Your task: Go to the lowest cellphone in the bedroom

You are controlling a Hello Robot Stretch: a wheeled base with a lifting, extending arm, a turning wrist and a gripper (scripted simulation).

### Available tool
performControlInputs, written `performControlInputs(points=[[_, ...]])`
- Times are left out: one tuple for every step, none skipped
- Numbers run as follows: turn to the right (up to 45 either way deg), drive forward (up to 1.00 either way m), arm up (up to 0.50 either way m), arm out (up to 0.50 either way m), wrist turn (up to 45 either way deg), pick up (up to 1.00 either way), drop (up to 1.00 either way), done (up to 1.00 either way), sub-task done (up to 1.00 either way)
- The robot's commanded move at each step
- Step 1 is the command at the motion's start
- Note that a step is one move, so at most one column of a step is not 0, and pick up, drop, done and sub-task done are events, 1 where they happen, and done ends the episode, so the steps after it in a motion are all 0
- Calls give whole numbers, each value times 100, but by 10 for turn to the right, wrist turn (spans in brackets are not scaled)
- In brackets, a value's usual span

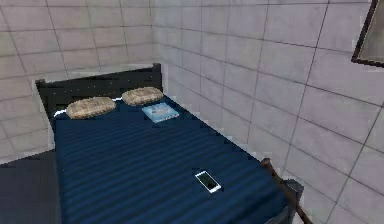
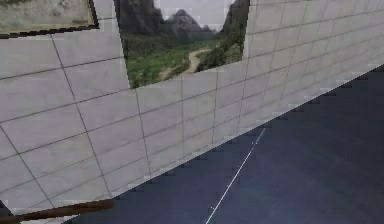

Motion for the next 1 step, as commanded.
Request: performControlInputs(points=[[0, 0, 0, 0, 0, 0, 0, 100, 0]])
